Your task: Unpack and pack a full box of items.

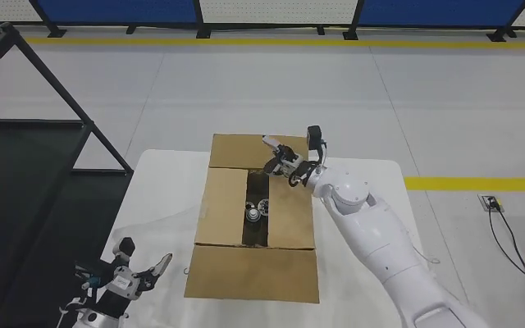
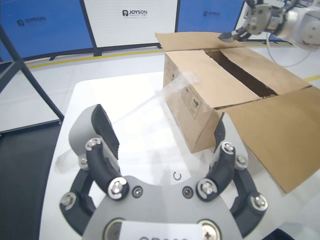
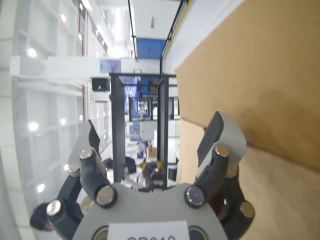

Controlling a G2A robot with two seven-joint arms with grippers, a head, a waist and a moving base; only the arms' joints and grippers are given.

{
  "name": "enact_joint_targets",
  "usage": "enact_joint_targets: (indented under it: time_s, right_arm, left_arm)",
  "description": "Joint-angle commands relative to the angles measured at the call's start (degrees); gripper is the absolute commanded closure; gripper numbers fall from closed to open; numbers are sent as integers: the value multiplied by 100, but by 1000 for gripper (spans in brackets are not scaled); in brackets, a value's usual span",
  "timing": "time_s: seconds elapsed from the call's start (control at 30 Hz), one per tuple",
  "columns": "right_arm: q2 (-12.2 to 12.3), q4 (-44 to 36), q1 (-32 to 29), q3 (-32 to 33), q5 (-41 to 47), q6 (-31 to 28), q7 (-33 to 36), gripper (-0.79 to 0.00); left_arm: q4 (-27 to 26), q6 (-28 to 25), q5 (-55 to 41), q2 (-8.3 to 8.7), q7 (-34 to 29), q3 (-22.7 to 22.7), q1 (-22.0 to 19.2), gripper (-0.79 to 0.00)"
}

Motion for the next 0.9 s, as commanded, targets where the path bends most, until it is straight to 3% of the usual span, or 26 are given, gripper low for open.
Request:
enact_joint_targets:
  time_s: [0.0,0.1,0.4,0.6,0.87]
  right_arm:
    - [131,-572,-248,151,-189,325,524,-785]
    - [287,-1229,-585,340,-479,745,930,-785]
    - [287,-1230,-610,327,-490,749,923,-785]
    - [229,-1306,-687,24,-764,867,770,-785]
    - [1,-838,-332,-551,-1117,1025,224,-785]
  left_arm:
    - [11,33,-80,-2,-43,-31,-3,-785]
    - [11,33,-80,-2,-43,-31,-3,-785]
    - [11,39,-88,-3,-49,-27,-6,-785]
    - [20,141,-149,-15,-136,-13,-70,-785]
    - [-24,148,-117,-24,-125,-47,-48,-785]
